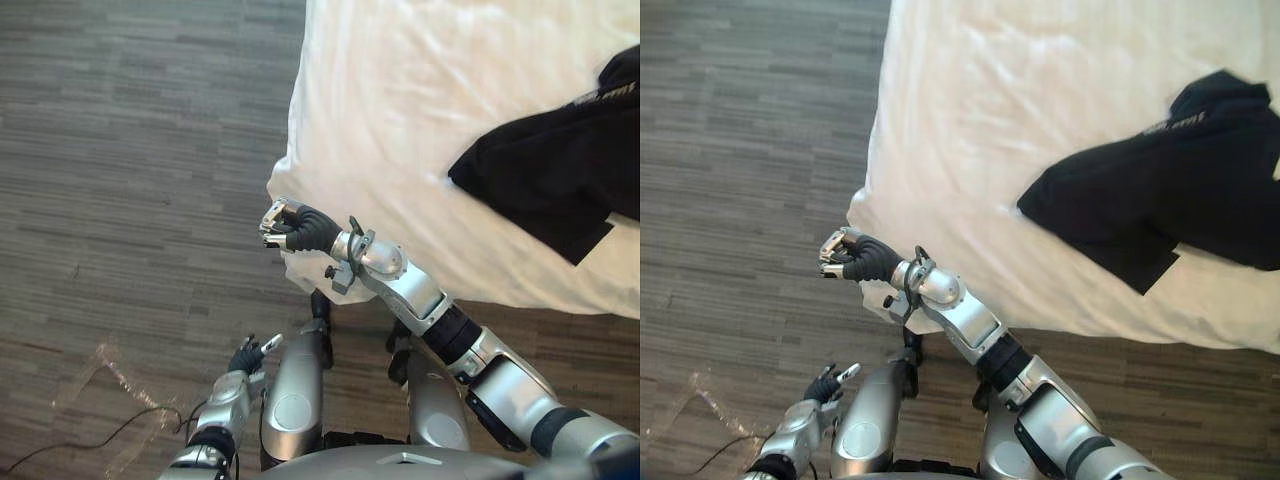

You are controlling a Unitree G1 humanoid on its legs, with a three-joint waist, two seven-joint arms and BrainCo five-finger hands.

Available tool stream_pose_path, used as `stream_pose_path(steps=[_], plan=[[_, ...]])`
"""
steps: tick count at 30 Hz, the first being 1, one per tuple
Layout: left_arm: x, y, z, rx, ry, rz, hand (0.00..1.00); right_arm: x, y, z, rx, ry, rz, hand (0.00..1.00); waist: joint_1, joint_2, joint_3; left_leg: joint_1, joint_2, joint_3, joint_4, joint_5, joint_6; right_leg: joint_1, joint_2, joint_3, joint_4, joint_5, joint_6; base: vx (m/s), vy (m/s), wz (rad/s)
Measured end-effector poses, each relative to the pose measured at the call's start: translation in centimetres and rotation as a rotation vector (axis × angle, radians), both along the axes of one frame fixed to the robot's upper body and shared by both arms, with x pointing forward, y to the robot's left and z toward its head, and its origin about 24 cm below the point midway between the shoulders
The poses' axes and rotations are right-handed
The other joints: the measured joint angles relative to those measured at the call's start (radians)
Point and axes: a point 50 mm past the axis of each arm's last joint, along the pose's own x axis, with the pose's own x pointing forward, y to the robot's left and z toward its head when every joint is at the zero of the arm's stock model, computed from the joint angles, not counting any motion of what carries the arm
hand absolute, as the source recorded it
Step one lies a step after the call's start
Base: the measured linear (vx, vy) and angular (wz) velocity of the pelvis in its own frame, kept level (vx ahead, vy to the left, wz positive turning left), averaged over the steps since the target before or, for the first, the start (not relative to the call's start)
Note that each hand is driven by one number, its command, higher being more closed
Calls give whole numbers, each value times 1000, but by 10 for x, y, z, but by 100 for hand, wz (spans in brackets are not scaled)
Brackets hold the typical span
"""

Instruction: Tidy the bed and pick cloth on bed and put in laundry

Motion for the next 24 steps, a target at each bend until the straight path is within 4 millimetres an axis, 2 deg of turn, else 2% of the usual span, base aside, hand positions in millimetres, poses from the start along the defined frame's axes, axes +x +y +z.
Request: stream_pose_path(steps=[2,7,11,14,17,18,19,21,24], plan=[[15,-16,7,-33,-47,-31,0,0,1,1,-5,-3,1,100,1,17,9,-51,-1,-2,10,7,7,-61,-9,1,34,-5,-7,-46,8,6],[36,-29,17,-66,-96,-39,0,6,0,-6,-35,20,-44,100,3,52,27,-144,-1,-15,21,31,10,-172,-25,-4,105,-22,-23,-68,-14,12],[46,-37,23,-77,-119,-53,0,15,-5,-17,-57,71,-119,100,7,58,29,-204,1,-28,24,50,5,-243,-34,-11,150,-34,-34,-83,-33,14],[55,-47,29,-96,-142,-46,0,17,-12,-38,-90,142,-167,100,20,73,36,-227,1,-27,24,54,5,-278,-41,-8,176,-39,-40,-31,-21,2],[64,-58,35,-123,-155,-23,0,13,-16,-79,-191,238,-242,100,13,77,38,-245,1,-26,38,57,4,-303,-50,-4,204,-47,-47,0,0,0],[65,-61,36,-129,-156,-25,0,12,-19,-88,-213,258,-263,100,12,78,38,-245,1,-26,40,57,4,-303,-50,-4,206,-48,-48,8,-33,2],[68,-64,38,-130,-157,-20,0,12,-27,-104,-263,292,-318,100,7,78,37,-246,1,-26,41,56,4,-304,-50,-3,209,-48,-48,0,0,0],[71,-70,41,-143,-163,-11,0,15,-37,-118,-304,332,-390,100,-2,78,37,-249,1,-25,44,56,3,-309,-50,1,213,-49,-48,-3,-10,-2],[78,-75,47,-178,-174,23,0,24,-71,-142,-317,452,-613,100,-15,78,37,-268,9,-10,72,47,4,-332,-49,18,231,-51,-50,-18,-26,-11]])
